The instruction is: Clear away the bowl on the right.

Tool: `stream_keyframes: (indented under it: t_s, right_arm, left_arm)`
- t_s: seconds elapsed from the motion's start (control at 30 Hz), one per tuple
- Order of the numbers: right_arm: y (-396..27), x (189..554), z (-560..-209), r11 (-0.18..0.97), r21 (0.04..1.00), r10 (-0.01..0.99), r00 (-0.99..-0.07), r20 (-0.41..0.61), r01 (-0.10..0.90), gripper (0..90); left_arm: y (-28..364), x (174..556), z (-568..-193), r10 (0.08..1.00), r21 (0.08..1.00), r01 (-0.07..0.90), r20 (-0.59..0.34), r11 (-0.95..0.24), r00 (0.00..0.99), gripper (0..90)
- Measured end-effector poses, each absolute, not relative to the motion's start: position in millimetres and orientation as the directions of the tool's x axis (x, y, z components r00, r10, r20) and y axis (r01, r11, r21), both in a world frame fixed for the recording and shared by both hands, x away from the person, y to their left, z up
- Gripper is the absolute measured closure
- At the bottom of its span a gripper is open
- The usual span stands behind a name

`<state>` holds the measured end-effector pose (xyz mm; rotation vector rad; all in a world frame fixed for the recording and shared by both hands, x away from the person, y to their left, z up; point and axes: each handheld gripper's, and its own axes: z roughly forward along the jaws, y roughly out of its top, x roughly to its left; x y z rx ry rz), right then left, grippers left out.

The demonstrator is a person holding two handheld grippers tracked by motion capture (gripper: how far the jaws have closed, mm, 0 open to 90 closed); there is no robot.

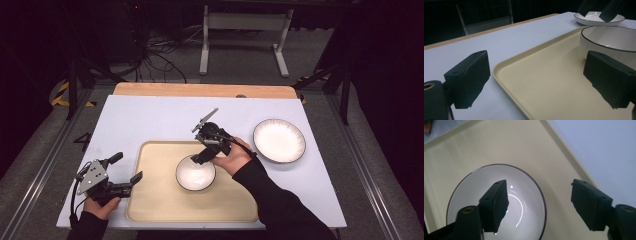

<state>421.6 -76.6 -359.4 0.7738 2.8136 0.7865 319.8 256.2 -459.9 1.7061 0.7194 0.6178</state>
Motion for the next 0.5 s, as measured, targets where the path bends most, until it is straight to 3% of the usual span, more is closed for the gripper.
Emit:
stream_keyframes:
  t_s: [0.1, 0.27, 0.5]
  right_arm:
    - [-80.6, 412.2, -350.1, 0.710, 0.585, 0.509, -0.860, -0.044, 0.391, 16.1]
    - [-88.8, 404.7, -341.0, 0.655, 0.664, 0.519, -0.853, -0.049, 0.361, 11.1]
    - [-101.4, 395.0, -331.9, 0.576, 0.764, 0.520, -0.851, -0.068, 0.291, 11.0]
  left_arm:
    - [256.3, 319.8, -459.9, 0.736, 0.971, 0.148, 0.037, -0.185, 0.676, 7.7]
    - [255.9, 319.8, -459.9, 0.736, 0.972, 0.145, 0.041, -0.187, 0.676, 7.7]
    - [256.1, 319.8, -459.8, 0.735, 0.971, 0.146, 0.041, -0.188, 0.676, 7.6]
